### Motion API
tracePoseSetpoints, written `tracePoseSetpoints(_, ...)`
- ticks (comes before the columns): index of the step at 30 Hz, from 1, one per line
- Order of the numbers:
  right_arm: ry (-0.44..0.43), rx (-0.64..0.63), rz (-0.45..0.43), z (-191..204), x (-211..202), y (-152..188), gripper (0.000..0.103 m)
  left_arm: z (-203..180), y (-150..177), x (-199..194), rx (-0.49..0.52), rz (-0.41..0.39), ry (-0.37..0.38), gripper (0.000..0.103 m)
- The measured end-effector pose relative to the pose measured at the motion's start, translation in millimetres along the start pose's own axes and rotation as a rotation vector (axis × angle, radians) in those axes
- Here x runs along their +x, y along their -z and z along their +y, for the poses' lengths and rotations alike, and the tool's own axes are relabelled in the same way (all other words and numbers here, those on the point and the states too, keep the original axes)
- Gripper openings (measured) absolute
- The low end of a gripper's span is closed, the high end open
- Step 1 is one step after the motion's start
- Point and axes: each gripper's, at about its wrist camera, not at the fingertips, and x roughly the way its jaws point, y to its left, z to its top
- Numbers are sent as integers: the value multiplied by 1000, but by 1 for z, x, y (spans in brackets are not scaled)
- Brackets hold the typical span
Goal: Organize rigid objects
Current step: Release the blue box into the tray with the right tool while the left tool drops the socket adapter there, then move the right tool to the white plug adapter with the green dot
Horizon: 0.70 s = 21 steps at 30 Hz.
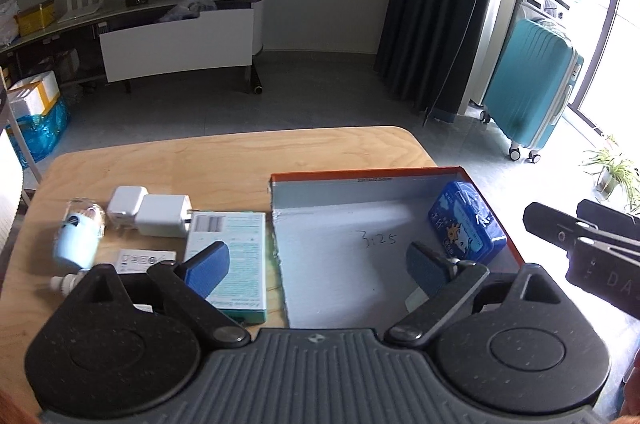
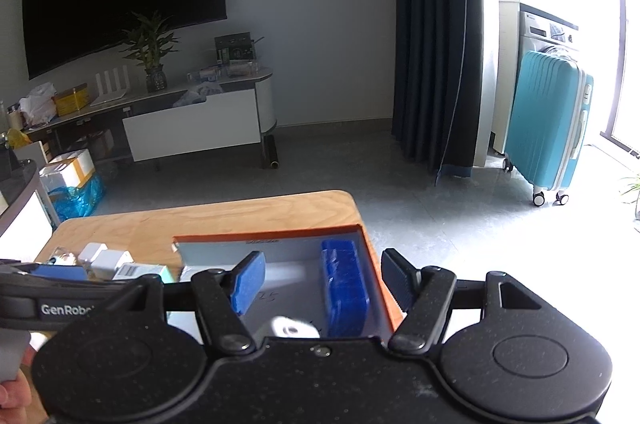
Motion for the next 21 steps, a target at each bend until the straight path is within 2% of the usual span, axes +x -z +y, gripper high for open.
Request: tracePoseSetpoints(21, -90, -57, 39, 63, -9, 16, 78, 54, 26, -34, -60, -16, -70, 98)
